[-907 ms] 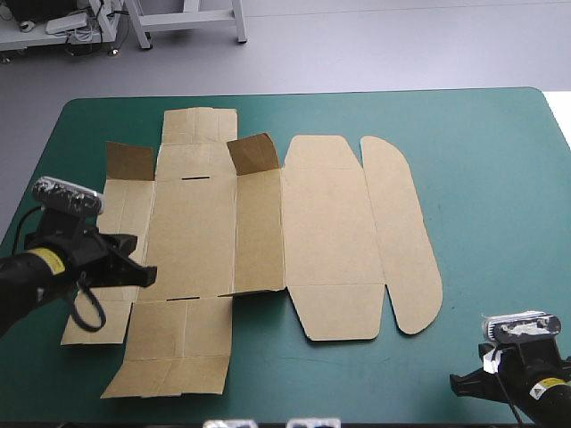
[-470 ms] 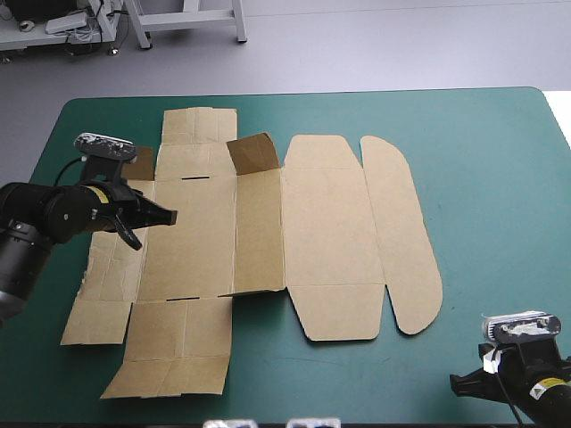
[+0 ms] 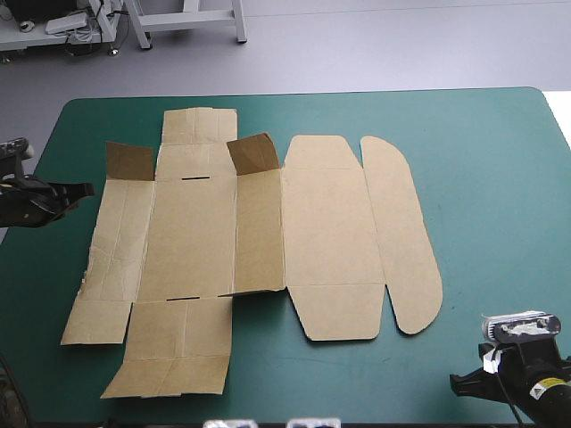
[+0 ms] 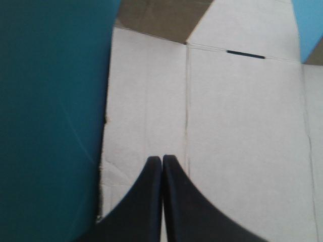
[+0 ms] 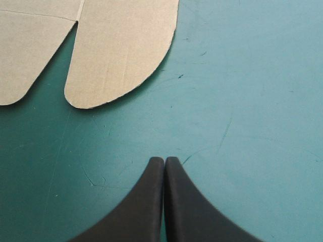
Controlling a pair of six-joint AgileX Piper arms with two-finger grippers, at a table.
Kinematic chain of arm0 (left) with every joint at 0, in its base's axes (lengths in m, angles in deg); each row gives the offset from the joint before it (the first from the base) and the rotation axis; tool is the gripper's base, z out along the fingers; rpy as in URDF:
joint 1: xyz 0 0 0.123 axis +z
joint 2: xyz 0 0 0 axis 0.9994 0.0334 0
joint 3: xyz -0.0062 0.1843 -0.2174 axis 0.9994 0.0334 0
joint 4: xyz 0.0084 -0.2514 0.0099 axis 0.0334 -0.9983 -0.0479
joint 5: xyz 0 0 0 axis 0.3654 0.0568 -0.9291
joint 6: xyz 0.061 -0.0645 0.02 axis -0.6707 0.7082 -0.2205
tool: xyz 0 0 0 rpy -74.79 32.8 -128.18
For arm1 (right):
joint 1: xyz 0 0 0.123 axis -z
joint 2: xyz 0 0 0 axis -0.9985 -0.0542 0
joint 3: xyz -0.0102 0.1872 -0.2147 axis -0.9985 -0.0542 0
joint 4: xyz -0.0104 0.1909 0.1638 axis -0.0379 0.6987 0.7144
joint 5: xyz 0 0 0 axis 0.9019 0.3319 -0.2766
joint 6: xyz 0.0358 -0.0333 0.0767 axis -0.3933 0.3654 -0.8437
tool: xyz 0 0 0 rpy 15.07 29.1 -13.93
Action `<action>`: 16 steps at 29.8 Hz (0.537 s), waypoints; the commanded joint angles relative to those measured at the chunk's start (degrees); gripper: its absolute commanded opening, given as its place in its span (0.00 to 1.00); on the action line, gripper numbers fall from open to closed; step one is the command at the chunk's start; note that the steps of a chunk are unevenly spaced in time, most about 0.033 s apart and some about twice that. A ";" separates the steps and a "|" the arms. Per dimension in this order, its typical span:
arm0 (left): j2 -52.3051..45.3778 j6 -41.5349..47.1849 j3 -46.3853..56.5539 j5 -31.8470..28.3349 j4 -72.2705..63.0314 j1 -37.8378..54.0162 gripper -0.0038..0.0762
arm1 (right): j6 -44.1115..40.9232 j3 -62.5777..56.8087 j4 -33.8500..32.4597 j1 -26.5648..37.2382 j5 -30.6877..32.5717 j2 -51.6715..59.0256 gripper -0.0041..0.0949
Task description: Fold the box
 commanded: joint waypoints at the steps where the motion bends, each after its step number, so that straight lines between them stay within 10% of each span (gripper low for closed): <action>1: 1.20 -3.36 -1.97 -0.25 -3.84 4.55 0.04 | 0.23 1.50 0.52 0.02 -3.02 -0.42 0.03; 16: 14.23 -7.95 -1.97 7.57 2.37 6.51 0.04 | 0.23 1.50 0.52 0.02 -3.02 -0.42 0.03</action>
